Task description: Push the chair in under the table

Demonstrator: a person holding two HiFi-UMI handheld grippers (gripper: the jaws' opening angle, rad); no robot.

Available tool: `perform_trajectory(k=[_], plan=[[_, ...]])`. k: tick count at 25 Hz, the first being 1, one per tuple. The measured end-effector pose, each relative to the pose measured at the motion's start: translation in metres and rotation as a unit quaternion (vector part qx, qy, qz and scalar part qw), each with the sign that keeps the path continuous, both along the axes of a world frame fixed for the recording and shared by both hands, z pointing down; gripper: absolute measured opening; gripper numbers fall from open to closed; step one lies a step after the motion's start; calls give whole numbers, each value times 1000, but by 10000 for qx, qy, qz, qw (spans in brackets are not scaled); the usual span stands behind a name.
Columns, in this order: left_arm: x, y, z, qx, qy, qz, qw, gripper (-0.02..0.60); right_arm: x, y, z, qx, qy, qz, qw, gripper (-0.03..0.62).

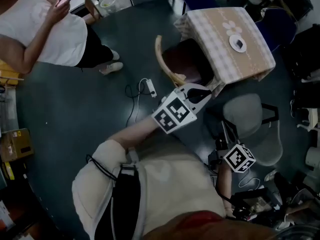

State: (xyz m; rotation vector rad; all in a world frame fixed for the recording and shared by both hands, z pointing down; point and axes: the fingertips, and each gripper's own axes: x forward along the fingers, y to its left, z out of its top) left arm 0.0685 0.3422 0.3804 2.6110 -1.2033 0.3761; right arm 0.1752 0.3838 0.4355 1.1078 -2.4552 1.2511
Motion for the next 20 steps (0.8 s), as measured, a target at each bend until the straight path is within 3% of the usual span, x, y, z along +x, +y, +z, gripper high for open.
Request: perform_trajectory(k=[5, 9, 14, 20], plan=[[-9, -37, 0, -54, 155, 106, 9998, 8, 20, -38, 12, -466, 24, 672, 9966, 9], [-28, -67, 4, -182, 169, 132, 9996, 8, 7, -71, 9, -489, -107, 898, 9947, 9], [-36, -80, -5, -67, -136, 409, 9990, 8, -4, -77, 10, -489, -373, 1088, 9922, 9], [-30, -104, -5, -175, -215, 751, 9968, 8, 10, -107, 9, -423, -328, 1462, 9878, 9]])
